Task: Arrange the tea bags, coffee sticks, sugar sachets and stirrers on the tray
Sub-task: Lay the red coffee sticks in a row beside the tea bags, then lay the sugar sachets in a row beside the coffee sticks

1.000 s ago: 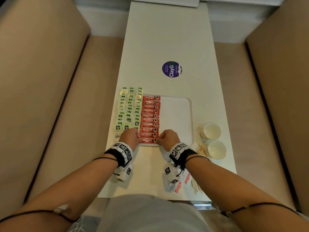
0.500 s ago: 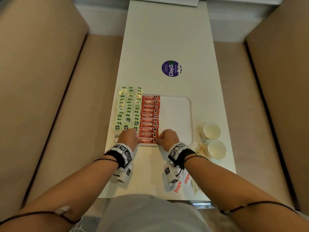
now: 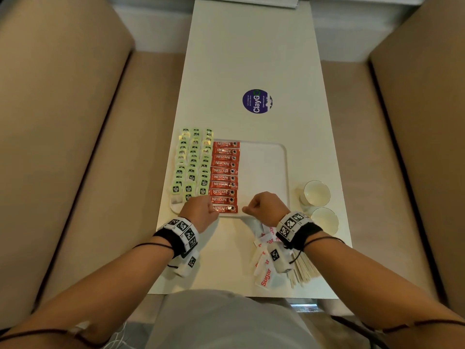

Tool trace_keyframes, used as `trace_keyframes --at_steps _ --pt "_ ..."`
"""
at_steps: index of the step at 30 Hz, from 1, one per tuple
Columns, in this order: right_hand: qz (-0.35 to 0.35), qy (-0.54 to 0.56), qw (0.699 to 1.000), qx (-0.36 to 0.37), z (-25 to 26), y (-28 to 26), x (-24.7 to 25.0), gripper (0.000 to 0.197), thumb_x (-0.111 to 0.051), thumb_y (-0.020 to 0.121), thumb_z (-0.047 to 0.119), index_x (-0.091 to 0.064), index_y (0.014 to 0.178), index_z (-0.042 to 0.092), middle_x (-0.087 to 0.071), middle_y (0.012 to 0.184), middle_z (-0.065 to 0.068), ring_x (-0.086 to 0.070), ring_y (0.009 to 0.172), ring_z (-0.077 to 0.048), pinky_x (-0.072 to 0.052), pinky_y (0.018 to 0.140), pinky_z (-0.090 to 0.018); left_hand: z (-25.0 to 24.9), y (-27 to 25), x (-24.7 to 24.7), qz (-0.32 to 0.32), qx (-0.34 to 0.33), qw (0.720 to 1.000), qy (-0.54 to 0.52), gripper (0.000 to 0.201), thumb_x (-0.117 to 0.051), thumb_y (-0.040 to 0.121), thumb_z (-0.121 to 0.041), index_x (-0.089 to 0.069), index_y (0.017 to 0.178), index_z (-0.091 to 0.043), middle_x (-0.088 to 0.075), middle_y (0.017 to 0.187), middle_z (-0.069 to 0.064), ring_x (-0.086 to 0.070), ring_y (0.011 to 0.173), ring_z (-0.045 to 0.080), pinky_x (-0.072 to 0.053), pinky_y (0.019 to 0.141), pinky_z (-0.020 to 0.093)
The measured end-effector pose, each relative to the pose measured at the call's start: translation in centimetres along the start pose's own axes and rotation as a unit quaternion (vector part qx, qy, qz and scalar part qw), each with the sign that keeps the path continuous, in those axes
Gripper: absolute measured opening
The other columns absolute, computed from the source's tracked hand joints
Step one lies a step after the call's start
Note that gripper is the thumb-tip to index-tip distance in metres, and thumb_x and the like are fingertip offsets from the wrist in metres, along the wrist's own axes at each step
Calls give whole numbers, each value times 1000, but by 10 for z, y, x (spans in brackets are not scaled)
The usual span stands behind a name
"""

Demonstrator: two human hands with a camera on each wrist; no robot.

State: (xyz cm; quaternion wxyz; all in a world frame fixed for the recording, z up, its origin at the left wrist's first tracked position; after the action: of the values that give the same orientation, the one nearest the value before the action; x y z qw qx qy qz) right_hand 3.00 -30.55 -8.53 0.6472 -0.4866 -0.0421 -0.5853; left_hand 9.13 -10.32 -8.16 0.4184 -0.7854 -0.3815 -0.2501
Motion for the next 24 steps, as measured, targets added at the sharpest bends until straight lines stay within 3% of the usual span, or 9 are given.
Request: trace_keyframes --at_steps 4,14,16,19,24 --pt "-5 -35 999 -8 -23 -12 10 26 -73 88 43 -69 80 18 -71 79 2 -68 75 -16 -57 69 -31 -12 -3 -22 24 -24 999 12 23 -75 82 -28 -55 73 -21 -60 71 -4 -55 65 14 -38 55 25" --pt "-14 -154 987 -43 -68 -29 10 30 -68 91 40 -62 74 16 -65 73 0 -66 69 -17 -53 60 -30 -69 -15 -92 122 -117 985 38 14 -75 83 -31 -66 88 -22 -66 78 -9 -63 71 7 -50 64 21" --pt "-5 -167 984 -55 -75 -31 6 31 -68 90 43 -58 76 18 -66 78 0 -67 70 -17 -58 64 -33 -76 -18 -104 136 -120 983 40 16 -76 81 -32 -65 89 -24 -67 78 -10 -64 71 8 -54 68 25" --pt "4 -185 981 -60 -80 -37 1 36 -69 90 47 -50 75 21 -63 77 2 -63 69 -16 -54 63 -30 -83 -20 -120 153 -119 980 52 25 -80 77 -38 -63 92 -28 -67 79 -10 -64 71 8 -56 72 30" --pt "6 -184 981 -62 -78 -41 -5 35 -68 90 48 -51 83 18 -59 76 2 -64 73 -18 -53 65 -30 -91 -22 -135 153 -125 975 100 39 -81 73 -50 -61 100 -30 -59 83 -11 -58 73 10 -45 63 27"
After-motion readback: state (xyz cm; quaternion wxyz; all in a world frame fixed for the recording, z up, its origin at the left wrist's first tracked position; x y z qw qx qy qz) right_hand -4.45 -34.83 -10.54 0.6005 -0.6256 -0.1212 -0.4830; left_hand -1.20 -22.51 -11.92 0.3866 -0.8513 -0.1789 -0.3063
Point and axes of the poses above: each hand's wrist, its own y-axis towards the middle knuckle, its own x-axis out of the back of the hand, z = x × y, the point moved 10 cm from there along y, towards the middle knuckle
